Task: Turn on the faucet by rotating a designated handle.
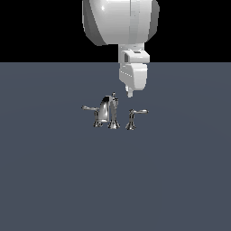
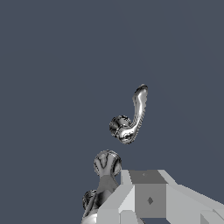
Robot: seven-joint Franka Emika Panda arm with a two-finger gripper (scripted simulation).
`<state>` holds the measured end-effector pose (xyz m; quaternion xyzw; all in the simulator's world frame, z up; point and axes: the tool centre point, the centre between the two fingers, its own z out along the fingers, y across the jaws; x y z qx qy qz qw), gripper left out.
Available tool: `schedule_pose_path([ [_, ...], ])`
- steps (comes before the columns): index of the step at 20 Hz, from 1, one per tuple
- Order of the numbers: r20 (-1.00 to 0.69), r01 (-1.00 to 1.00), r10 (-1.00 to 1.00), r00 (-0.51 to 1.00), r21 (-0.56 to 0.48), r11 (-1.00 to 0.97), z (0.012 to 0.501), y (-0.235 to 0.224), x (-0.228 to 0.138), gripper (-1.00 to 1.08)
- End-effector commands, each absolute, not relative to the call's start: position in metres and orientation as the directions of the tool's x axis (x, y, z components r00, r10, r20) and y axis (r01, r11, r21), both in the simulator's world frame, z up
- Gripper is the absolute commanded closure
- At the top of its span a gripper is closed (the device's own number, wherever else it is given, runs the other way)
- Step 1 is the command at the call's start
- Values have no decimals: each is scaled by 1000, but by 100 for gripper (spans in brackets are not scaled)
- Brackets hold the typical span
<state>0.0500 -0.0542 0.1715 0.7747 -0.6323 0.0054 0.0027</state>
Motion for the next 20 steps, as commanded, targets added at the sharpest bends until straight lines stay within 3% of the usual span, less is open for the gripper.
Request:
schedule_pose_path([
  [1, 11, -992, -992, 129, -2, -129, 154, -68, 61, 108],
  [11, 4, -997, -997, -74, -1, 74, 106, -110, 88, 108],
  [20, 0, -991, -991, -134, 0, 134, 92, -123, 94, 108],
])
